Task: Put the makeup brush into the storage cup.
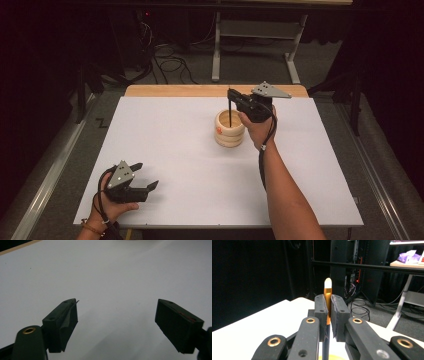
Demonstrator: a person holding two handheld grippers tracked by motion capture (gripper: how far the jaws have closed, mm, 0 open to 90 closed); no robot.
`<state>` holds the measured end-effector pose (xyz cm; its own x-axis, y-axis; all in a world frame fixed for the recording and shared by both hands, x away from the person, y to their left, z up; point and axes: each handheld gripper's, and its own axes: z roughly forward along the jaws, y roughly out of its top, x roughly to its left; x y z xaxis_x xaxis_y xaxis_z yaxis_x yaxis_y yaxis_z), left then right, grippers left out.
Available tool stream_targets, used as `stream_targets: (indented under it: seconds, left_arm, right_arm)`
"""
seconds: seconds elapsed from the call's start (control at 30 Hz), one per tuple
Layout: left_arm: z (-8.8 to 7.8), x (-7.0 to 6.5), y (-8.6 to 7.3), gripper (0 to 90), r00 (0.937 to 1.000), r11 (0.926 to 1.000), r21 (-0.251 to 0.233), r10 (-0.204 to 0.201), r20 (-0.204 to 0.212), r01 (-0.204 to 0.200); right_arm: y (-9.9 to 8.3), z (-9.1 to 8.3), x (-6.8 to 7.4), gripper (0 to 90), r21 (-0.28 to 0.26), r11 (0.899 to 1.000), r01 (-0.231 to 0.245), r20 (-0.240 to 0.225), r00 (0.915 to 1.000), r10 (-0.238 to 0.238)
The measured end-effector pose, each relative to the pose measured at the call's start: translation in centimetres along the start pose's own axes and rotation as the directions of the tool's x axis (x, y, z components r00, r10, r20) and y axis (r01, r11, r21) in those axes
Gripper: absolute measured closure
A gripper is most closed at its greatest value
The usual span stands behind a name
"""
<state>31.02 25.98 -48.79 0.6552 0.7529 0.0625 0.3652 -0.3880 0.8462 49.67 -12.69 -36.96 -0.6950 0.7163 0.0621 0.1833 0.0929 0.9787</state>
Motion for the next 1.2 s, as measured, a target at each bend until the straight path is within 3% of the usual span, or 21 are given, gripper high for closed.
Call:
stream_targets:
  seconds: [0.47,1.2]
  left_arm:
    - [0.4,0.0,0.1,19.1,1.0000,0.9998,0.016,0.007,0.002,-0.007]
    - [0.4,0.0,0.1,20.6,1.0000,0.9998,0.019,0.006,0.006,-0.007]
  right_arm:
    - [-2.2,-0.5,-0.8,85.8,0.032,0.999,-0.027,0.013,0.9996,0.026]
    - [-3.1,-0.7,-1.1,85.6,0.061,0.998,-0.033,0.009,0.9994,0.033]
